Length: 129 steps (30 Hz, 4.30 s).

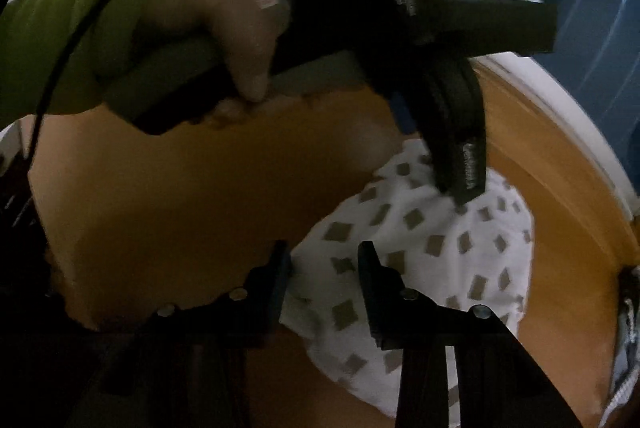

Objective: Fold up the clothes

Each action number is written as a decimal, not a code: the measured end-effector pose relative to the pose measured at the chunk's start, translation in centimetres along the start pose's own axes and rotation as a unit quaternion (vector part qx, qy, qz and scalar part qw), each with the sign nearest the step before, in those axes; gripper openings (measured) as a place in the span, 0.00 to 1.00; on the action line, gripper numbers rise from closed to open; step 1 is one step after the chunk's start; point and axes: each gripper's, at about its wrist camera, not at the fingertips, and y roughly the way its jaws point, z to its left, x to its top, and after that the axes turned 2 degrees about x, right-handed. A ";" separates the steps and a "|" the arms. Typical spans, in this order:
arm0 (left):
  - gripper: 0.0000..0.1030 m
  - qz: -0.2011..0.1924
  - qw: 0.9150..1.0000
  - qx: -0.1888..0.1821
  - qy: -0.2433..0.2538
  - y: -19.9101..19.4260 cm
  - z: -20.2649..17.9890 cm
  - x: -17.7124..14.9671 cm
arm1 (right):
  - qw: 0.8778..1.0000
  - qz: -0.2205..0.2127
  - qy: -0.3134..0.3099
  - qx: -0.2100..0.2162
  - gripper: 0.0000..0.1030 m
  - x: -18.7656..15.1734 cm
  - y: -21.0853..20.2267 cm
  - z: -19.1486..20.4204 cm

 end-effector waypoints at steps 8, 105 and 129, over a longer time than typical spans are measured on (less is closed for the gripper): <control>0.88 0.012 1.000 0.023 -0.013 1.5 0.9 0.6 | 0.999 0.029 -0.038 0.010 0.21 -3.2 -0.2 -0.8; 0.85 -0.080 0.946 0.084 -0.304 -9.2 21.5 -27.6 | 0.973 0.008 0.209 0.100 0.59 18.1 11.1 9.7; 0.83 -0.026 0.918 0.143 -0.368 -12.0 14.9 -25.8 | 0.975 0.036 0.212 0.057 0.63 14.9 5.6 9.9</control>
